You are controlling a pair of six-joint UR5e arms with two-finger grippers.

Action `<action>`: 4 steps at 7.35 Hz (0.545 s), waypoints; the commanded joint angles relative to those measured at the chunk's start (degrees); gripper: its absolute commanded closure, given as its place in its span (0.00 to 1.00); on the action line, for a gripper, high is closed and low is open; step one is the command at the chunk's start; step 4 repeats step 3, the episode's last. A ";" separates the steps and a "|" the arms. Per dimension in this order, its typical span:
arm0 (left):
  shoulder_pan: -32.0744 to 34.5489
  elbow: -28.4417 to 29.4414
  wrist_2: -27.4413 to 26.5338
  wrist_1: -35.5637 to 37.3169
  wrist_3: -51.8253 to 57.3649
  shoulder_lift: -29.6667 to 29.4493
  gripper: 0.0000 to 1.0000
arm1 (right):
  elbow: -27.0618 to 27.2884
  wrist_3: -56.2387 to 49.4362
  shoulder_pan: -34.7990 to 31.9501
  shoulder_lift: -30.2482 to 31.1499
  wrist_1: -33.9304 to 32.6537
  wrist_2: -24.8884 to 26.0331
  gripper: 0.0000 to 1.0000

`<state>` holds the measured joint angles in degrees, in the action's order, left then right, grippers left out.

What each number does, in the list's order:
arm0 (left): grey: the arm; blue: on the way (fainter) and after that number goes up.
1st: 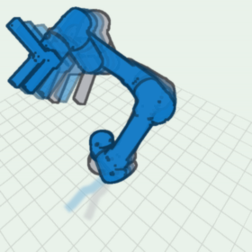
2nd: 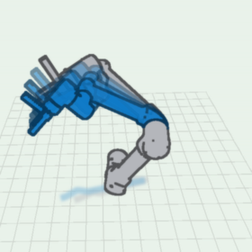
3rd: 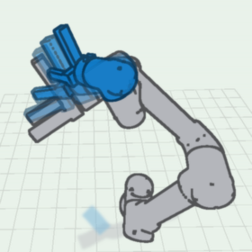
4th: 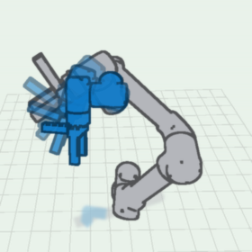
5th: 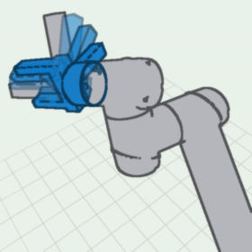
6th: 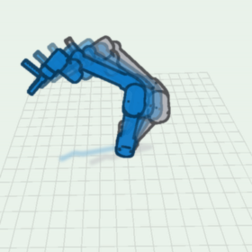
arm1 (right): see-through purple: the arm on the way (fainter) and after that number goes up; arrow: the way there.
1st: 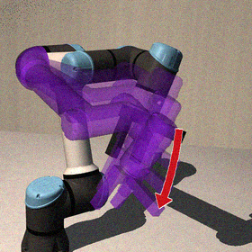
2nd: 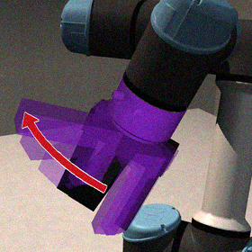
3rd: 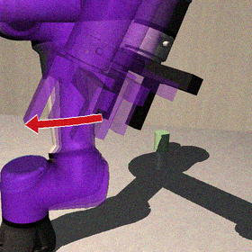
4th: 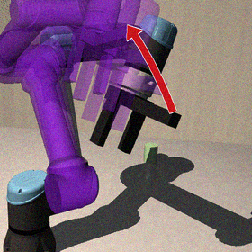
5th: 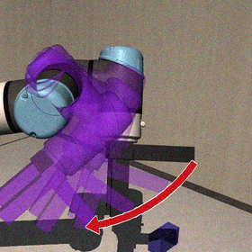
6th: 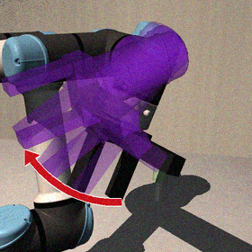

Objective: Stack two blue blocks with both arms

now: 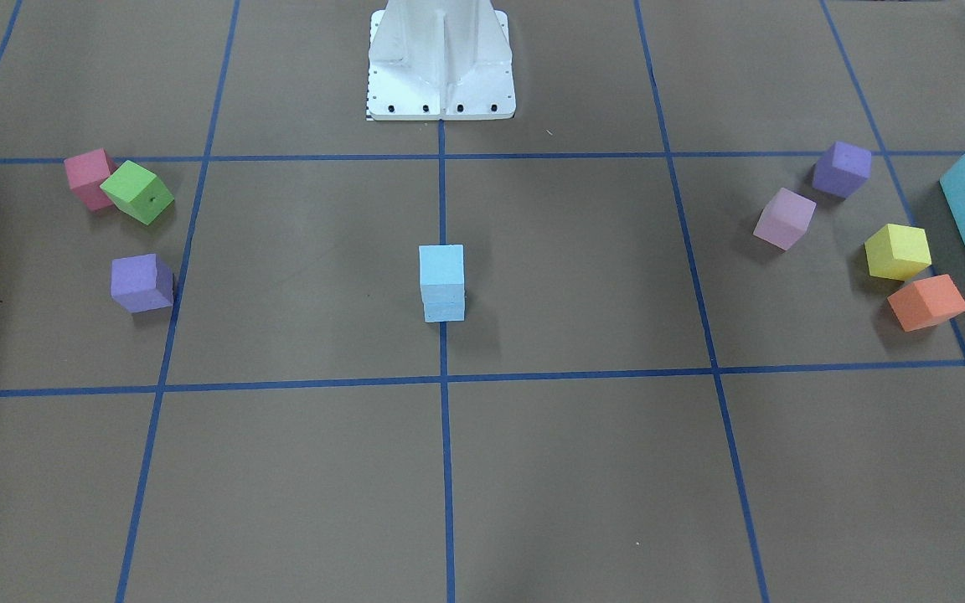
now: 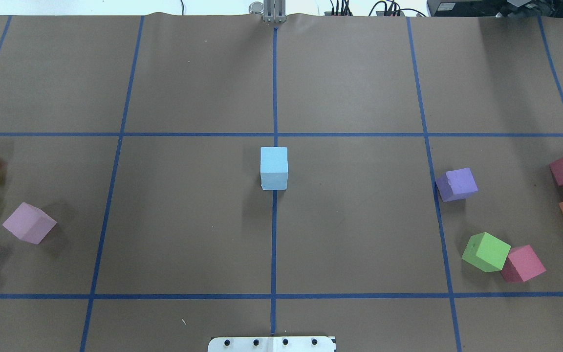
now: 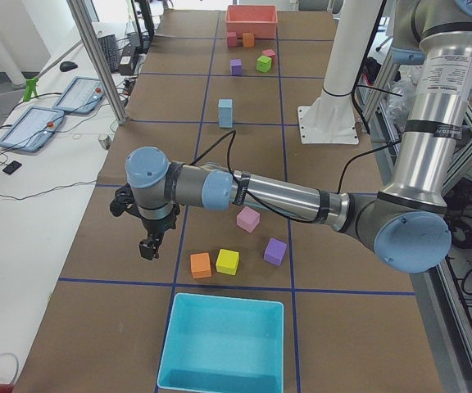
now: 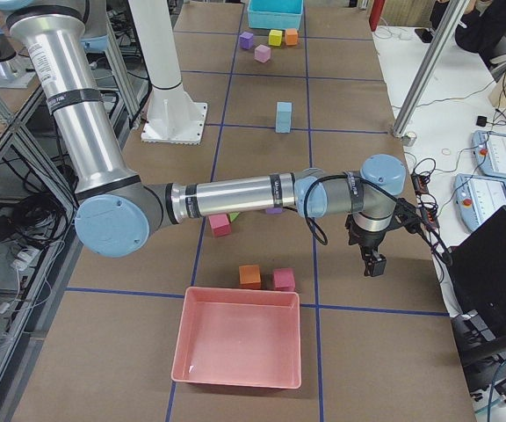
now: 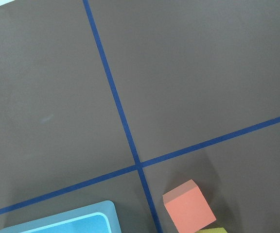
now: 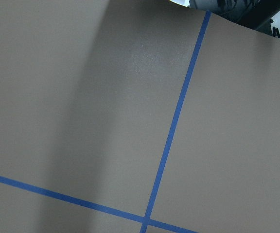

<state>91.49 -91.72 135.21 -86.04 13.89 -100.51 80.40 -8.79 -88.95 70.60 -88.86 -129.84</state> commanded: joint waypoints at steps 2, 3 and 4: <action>0.09 -0.13 0.05 0.09 0.00 0.05 0.03 | 0.02 0.09 0.09 -0.64 -0.26 0.55 0.00; 0.18 -0.22 0.05 0.09 0.00 -0.03 0.03 | 0.19 0.18 0.18 -0.82 -0.26 0.81 0.00; 0.18 -0.22 0.05 0.09 0.00 -0.03 0.03 | 0.19 0.18 0.18 -0.82 -0.26 0.81 0.00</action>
